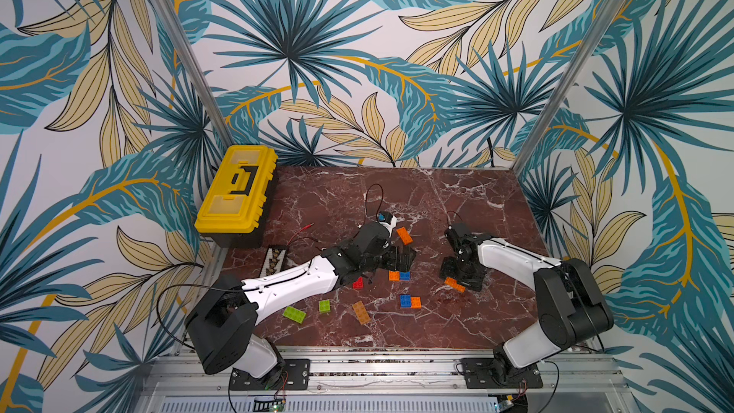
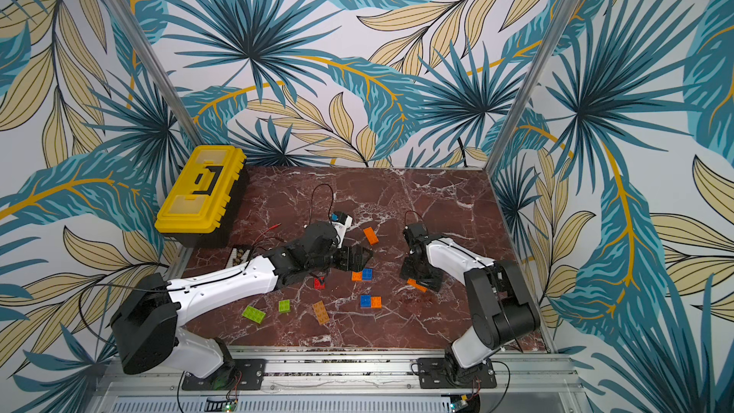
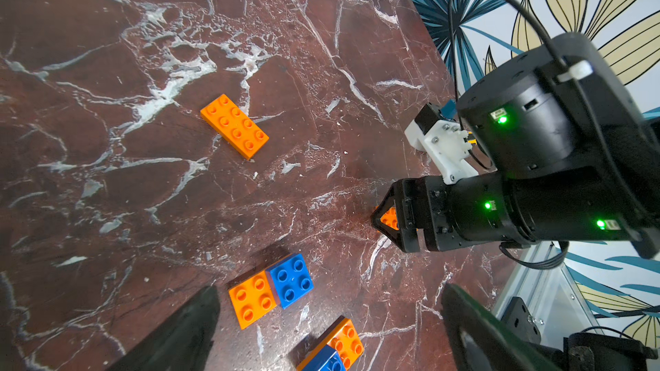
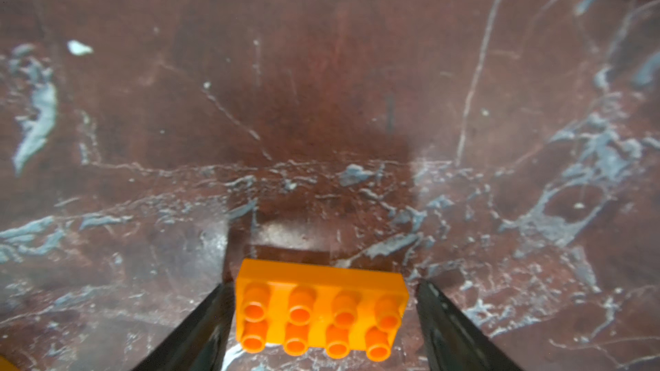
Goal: Assemble the number 5 with lego
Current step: Pick up the lego brick from the center of the board.
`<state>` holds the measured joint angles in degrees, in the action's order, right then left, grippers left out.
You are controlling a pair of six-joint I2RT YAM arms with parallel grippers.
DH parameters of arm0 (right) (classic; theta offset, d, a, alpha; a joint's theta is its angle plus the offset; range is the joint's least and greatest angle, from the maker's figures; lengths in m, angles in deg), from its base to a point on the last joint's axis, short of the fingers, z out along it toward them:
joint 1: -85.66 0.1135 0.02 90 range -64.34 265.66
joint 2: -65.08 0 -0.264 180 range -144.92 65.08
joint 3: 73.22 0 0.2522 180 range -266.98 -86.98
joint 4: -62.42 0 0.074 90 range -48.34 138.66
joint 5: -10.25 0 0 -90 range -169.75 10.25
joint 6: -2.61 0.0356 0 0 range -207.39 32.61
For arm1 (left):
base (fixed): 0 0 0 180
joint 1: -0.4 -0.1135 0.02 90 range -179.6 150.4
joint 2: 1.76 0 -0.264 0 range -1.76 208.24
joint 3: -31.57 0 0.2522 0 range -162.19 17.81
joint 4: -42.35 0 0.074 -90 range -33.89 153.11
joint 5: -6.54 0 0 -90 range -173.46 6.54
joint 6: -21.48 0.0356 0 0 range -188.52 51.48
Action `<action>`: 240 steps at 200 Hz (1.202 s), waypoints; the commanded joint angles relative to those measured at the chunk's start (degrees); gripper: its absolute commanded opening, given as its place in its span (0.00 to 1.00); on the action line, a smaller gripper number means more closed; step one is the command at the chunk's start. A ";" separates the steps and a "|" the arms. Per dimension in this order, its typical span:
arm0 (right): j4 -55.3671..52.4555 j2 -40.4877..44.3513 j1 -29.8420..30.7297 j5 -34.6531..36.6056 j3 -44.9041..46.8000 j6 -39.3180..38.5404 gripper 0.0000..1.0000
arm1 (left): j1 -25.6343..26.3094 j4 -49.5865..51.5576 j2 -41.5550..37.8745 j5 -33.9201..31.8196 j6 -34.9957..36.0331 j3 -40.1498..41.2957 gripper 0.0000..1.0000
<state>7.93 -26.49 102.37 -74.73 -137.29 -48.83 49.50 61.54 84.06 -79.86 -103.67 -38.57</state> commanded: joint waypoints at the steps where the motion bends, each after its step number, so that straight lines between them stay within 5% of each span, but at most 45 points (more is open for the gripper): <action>1: -2.13 -2.29 0.66 -0.07 -0.23 -1.40 0.75 | 0.16 -0.08 -1.38 -0.69 0.44 1.62 1.00; 75: -5.06 -1.79 1.39 0.61 -0.79 -1.70 0.83 | 0.12 -0.16 -2.13 -1.17 0.09 2.57 1.00; 123: -3.77 -2.69 1.44 -0.08 -0.43 -1.56 0.74 | 0.16 -0.51 -1.82 -0.85 0.09 2.51 1.00; 195: -3.94 -1.86 1.57 -0.65 -0.08 -1.13 0.77 | 0.12 -0.62 -2.15 -0.98 -0.09 3.07 1.00; 240: -3.37 -1.05 1.66 -1.01 0.55 -0.72 0.67 | 0.17 -0.60 -2.28 -0.94 -0.08 3.03 1.00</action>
<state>6.70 -27.52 103.55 -75.71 -138.38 -49.90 49.50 61.49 83.43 -80.26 -103.89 -37.43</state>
